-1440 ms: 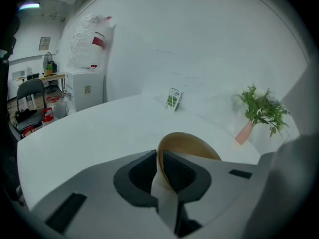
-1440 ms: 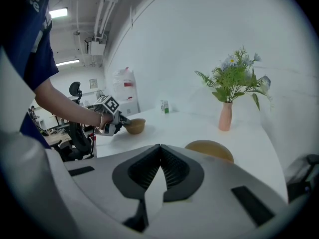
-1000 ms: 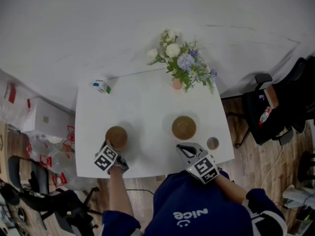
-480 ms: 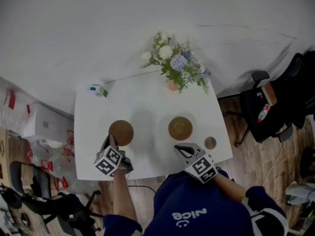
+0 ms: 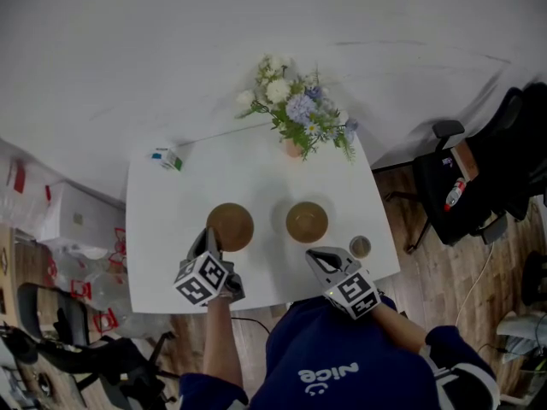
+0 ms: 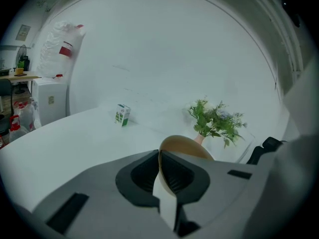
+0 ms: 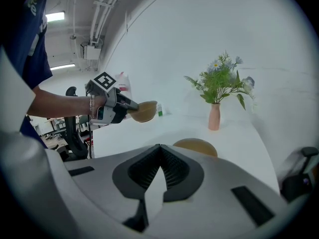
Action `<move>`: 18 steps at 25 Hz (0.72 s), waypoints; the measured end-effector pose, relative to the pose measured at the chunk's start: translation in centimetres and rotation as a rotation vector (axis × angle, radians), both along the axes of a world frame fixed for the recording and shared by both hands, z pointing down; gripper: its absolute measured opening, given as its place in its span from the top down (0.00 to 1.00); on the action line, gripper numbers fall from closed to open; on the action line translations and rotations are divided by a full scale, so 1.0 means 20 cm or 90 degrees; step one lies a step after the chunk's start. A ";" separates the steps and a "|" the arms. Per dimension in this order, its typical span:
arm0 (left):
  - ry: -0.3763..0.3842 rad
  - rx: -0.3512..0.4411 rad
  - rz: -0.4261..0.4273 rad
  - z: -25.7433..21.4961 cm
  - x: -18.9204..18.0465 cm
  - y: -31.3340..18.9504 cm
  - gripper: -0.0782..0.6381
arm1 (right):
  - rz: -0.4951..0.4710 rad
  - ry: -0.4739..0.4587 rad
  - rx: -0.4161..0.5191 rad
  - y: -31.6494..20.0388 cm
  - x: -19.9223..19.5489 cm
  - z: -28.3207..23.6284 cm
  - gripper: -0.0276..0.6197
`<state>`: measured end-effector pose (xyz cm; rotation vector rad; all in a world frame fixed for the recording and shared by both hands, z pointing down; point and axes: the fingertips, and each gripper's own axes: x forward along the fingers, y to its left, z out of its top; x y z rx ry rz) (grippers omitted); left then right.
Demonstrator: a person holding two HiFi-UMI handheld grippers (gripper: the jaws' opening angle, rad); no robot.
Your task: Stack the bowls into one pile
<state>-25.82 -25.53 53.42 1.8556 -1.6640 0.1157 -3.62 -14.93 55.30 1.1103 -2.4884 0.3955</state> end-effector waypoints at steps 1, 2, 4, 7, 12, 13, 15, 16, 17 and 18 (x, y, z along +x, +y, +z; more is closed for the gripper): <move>0.003 0.001 0.007 -0.01 0.03 0.00 0.85 | 0.005 -0.002 0.000 0.00 0.01 0.00 0.92; 0.006 0.001 0.014 -0.01 0.06 0.00 0.85 | 0.011 -0.004 0.000 0.00 0.03 0.00 0.92; 0.015 0.000 0.027 -0.01 0.13 0.00 0.85 | 0.024 -0.008 -0.002 0.01 0.06 0.00 0.92; 0.023 -0.006 0.048 0.01 0.24 0.01 0.85 | 0.045 -0.014 -0.003 0.01 0.11 0.00 0.92; 0.027 -0.016 0.089 0.05 0.42 0.00 0.85 | 0.075 -0.020 0.004 0.01 0.20 0.01 0.92; 0.028 -0.018 0.095 0.05 0.45 0.00 0.85 | 0.081 -0.022 0.004 0.00 0.22 0.00 0.92; 0.028 -0.021 0.107 0.05 0.51 -0.01 0.85 | 0.089 -0.027 -0.004 0.01 0.24 0.00 0.92; 0.027 -0.024 0.111 0.06 0.53 -0.01 0.85 | 0.092 -0.029 -0.009 0.01 0.25 0.01 0.92; 0.027 -0.028 0.115 0.07 0.56 -0.01 0.85 | 0.094 -0.031 -0.011 0.01 0.26 0.01 0.92; 0.028 -0.032 0.118 0.08 0.59 0.00 0.85 | 0.097 -0.032 -0.012 0.01 0.27 0.01 0.92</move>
